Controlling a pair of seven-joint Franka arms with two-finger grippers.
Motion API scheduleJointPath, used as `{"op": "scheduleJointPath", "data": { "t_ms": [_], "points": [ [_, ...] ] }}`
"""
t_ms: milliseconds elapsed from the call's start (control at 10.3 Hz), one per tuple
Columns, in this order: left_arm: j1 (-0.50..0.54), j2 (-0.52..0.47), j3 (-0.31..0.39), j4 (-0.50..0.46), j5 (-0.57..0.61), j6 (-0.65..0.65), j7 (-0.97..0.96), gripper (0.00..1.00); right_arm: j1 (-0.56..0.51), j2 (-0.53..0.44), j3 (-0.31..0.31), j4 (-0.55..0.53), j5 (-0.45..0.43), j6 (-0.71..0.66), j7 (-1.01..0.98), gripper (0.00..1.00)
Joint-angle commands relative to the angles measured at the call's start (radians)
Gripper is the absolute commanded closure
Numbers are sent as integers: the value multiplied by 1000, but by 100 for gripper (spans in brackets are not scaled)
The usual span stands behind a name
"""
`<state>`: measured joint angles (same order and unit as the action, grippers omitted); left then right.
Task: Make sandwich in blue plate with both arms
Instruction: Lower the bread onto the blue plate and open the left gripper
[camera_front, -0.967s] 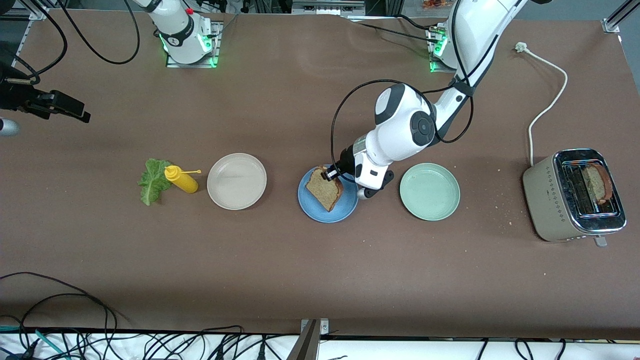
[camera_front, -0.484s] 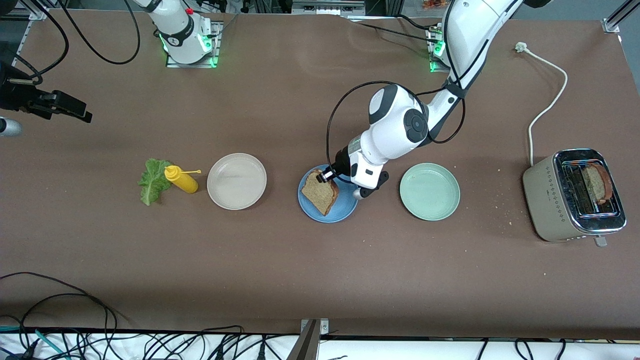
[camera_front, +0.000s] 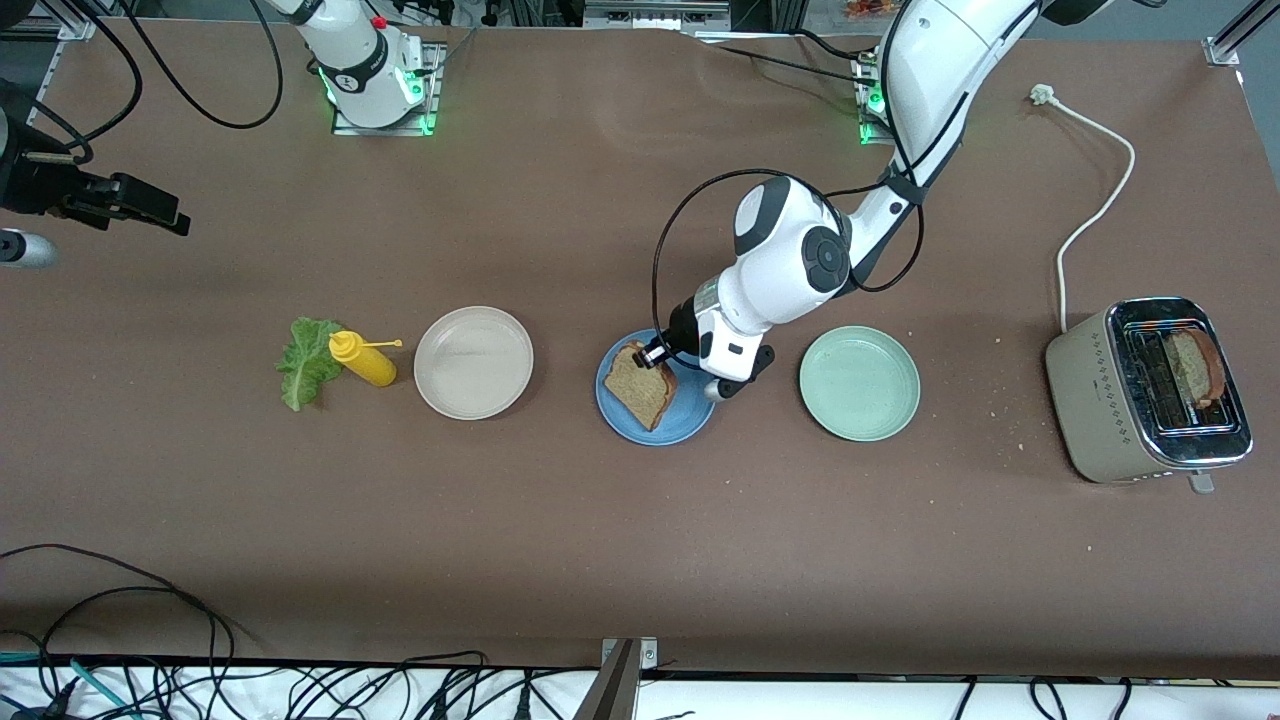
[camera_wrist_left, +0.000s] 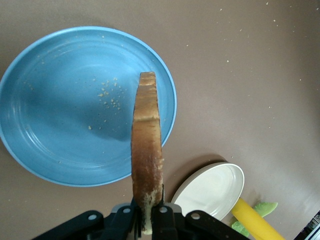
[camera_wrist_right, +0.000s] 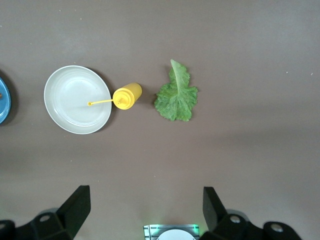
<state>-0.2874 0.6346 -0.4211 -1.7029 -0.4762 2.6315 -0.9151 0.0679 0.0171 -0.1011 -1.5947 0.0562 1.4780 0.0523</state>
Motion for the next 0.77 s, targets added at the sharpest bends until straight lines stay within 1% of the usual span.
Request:
{"op": "scheduleJointPath", "data": {
  "t_ms": [0,193,484,580,677],
  "points": [
    [-12,4,7,6,-41,15,22,100,-7,16,0,27,1,-13,-14,0],
    [-12,4,7,6,-41,15,22,100,-5,23,1,22,-1,-16,-15,0],
    [-10,16,8,14,-38,15,24,100,12,95,9,22,-15,11,-15,0],
    [-10,23,9,16,-33,15,24,100,15,95,9,16,-45,48,-15,0],
    [-10,30,9,17,-30,15,25,100,15,95,11,13,-68,56,-15,0]
  ]
}}
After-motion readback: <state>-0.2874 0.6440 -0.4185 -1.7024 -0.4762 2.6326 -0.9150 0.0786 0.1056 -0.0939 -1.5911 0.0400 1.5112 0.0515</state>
